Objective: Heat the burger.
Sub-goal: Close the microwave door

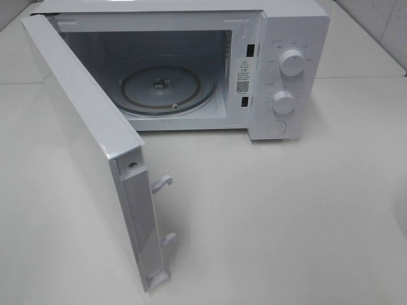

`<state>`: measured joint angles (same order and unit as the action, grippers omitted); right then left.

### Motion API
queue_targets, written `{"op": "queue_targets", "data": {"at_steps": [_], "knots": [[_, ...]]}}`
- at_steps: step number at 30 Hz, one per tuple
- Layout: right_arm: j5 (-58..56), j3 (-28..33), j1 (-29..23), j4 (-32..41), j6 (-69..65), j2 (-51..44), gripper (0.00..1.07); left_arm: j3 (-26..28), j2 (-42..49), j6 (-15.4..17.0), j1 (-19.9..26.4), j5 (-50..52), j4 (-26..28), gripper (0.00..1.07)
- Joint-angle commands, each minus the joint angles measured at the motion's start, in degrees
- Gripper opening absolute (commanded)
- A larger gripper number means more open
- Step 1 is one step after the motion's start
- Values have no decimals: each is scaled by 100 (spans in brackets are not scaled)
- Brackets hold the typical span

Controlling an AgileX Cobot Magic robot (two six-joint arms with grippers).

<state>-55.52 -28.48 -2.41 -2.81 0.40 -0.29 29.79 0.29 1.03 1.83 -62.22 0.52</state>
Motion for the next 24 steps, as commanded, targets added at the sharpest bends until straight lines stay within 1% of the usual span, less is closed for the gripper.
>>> {"op": "queue_targets", "data": {"at_steps": [1, 2, 8, 24], "knots": [[40, 6, 29, 40, 69, -143, 60, -17, 23, 6, -6, 86, 6, 101], [40, 6, 29, 40, 69, -143, 56, -17, 23, 6, -6, 86, 6, 101], [40, 6, 23, 40, 63, -143, 49, -17, 23, 6, -6, 86, 6, 101], [40, 6, 23, 40, 63, -143, 49, -17, 23, 6, -6, 86, 6, 101]]}}
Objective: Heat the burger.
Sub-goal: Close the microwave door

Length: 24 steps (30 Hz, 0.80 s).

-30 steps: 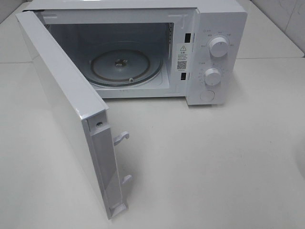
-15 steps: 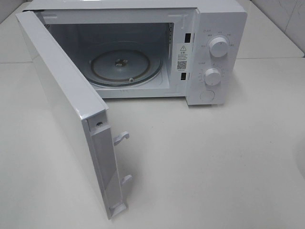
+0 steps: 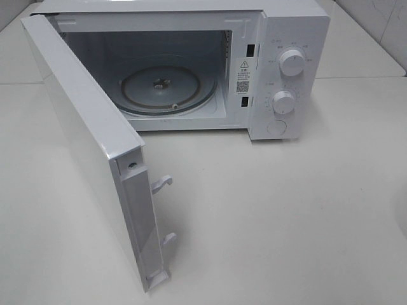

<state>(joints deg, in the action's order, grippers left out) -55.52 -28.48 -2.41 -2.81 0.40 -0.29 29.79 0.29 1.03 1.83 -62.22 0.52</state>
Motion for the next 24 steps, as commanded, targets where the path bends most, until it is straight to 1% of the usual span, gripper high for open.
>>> {"op": "queue_targets", "data": {"at_steps": [1, 14, 19, 20, 21, 22, 23, 24], "knots": [[40, 6, 23, 40, 63, -143, 49, -17, 23, 6, -6, 86, 6, 101], [40, 6, 23, 40, 63, -143, 49, -17, -23, 23, -6, 92, -11, 101], [40, 6, 23, 40, 63, -143, 49, 103, -298, 23, -6, 241, -6, 101], [40, 6, 23, 40, 63, -143, 49, 155, -395, 23, -6, 413, 0, 101], [40, 6, 23, 40, 63, -143, 49, 195, -602, 23, -6, 911, 6, 101], [40, 6, 23, 40, 63, -143, 49, 195, -602, 23, -6, 911, 6, 101], [40, 6, 23, 40, 63, -143, 49, 195, -728, 23, -6, 1140, 6, 101], [40, 6, 6, 40, 63, -143, 49, 143, -1003, 23, -6, 1707, 6, 101]]}}
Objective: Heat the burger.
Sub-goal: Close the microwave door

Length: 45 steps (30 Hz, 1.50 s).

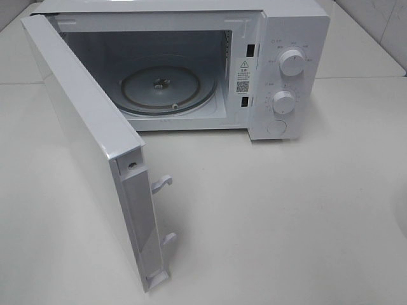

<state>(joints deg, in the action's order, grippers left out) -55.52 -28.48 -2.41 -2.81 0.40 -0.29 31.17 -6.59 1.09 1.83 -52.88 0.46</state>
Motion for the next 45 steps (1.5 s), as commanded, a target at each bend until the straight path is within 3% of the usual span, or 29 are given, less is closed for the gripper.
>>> {"op": "queue_targets", "data": {"at_steps": [1, 6, 10, 11, 12, 13, 14, 15, 16, 17, 24, 34, 35, 37, 38, 45], "knots": [[40, 6, 6, 40, 63, -143, 49, 6, -315, 17, -6, 773, 11, 101], [40, 6, 11, 40, 57, -143, 49, -201, -1186, 17, -6, 2091, 57, 95], [40, 6, 11, 40, 57, -143, 49, -309, -1896, 17, -6, 3014, 80, 81], [40, 6, 11, 40, 57, -143, 49, -367, -2212, 0, -6, 3478, 80, 67], [40, 6, 11, 40, 57, -143, 49, -367, -2212, 0, -6, 3478, 80, 67], [40, 6, 11, 40, 57, -143, 49, -418, -2378, 0, -6, 3736, 74, 58], [40, 6, 11, 40, 57, -143, 49, -550, -2676, 0, -6, 4228, 57, 39], [40, 6, 11, 40, 57, -143, 49, -550, -2676, 0, -6, 4228, 57, 39], [40, 6, 11, 40, 57, -143, 49, -733, -2956, 0, -6, 4778, 52, 16], [40, 6, 11, 40, 57, -143, 49, -831, -3111, 6, -6, 5082, 52, 3], [40, 6, 11, 40, 57, -143, 49, -1197, -3982, 46, -6, 6623, 74, 0], [40, 6, 11, 40, 57, -143, 49, -1255, -4985, 115, -6, 7523, -252, 0], [40, 6, 11, 40, 57, -143, 49, -1261, -5260, 332, -6, 7809, -435, 0], [40, 6, 11, 40, 57, -143, 49, -1261, -5374, 435, -6, 8016, -539, 0], [40, 6, 11, 40, 57, -143, 49, -1266, -5632, 676, -6, 8503, -785, 0], [40, 6, 11, 40, 57, -143, 49, -1513, -6400, 945, -6, 9958, -1094, 0]]}}
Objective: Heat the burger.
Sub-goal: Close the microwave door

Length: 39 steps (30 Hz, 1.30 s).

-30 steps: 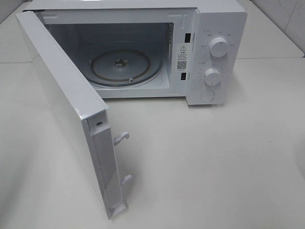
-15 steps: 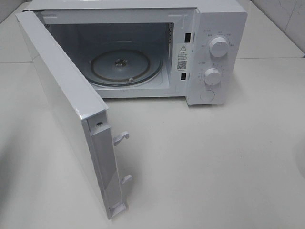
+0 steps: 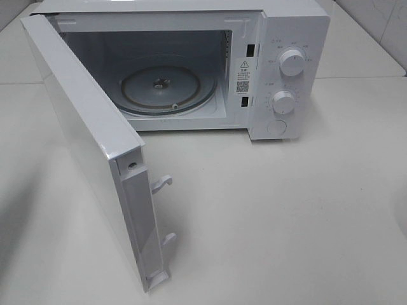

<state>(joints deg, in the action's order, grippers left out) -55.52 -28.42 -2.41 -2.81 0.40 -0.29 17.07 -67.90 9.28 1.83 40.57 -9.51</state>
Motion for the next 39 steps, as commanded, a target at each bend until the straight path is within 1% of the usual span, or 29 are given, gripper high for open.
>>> {"op": "queue_targets", "data": {"at_steps": [1, 3, 5, 6, 7, 8, 11, 12, 13, 14, 15, 16, 17, 18, 19, 20, 21, 23, 24, 27, 29, 31, 32, 39], "knots": [[40, 0, 11, 40, 57, -143, 49, -155, -493, 46, -6, 791, -103, 0], [40, 0, 11, 40, 57, -143, 49, -172, -625, 46, -6, 888, -149, 0], [40, 0, 11, 40, 57, -143, 49, -172, -1123, 80, -6, 1255, -516, 0], [40, 0, 11, 40, 57, -143, 49, -172, -1123, 80, -6, 1255, -516, 0], [40, 0, 11, 40, 57, -143, 49, -172, -1272, 97, -6, 1392, -653, 0], [40, 0, 11, 40, 57, -143, 49, -172, -1558, 126, -6, 1667, -888, 0], [40, 0, 11, 40, 57, -143, 49, -172, -1730, 126, -6, 1833, -991, 0], [40, 0, 11, 40, 57, -143, 49, -149, -2051, 109, -6, 2223, -1301, 0], [40, 0, 11, 40, 57, -143, 49, -120, -2235, 109, -6, 2372, -1444, 0], [40, 0, 11, 40, 57, -143, 49, -120, -2235, 109, -6, 2372, -1444, 0], [40, 0, 11, 40, 57, -143, 49, 0, -2567, 109, -6, 2578, -1770, 0], [40, 0, 11, 40, 57, -143, 49, 126, -2796, 201, -6, 2613, -2040, 0], [40, 0, 11, 40, 57, -143, 49, 126, -2796, 201, -6, 2613, -2040, 0], [40, 0, 11, 40, 57, -143, 49, 201, -2893, 298, -6, 2618, -2183, 0], [40, 0, 11, 40, 57, -143, 49, 201, -2893, 298, -6, 2618, -2183, 0], [40, 0, 11, 40, 57, -143, 49, 315, -3008, 464, -63, 2618, -2372, 0], [40, 0, 11, 40, 57, -143, 49, 401, -3083, 516, -149, 2618, -2395, 0], [40, 0, 11, 40, 57, -143, 49, 447, -3105, 516, -195, 2607, -2395, 0], [40, 0, 11, 40, 57, -143, 49, 550, -3163, 510, -309, 2567, -2384, 0], [40, 0, 11, 40, 57, -143, 49, 584, -3197, 510, -378, 2550, -2372, 0], [40, 0, 11, 40, 57, -143, 49, 647, -3220, 378, -630, 2355, -2206, 0], [40, 0, 11, 40, 57, -143, 49, 647, -3220, 338, -665, 2343, -2172, 0], [40, 0, 11, 40, 57, -143, 49, 647, -3220, 252, -705, 2332, -2120, 0], [40, 0, 11, 40, 57, -143, 49, 647, -3220, 235, -739, 2332, -2091, 0]]}}
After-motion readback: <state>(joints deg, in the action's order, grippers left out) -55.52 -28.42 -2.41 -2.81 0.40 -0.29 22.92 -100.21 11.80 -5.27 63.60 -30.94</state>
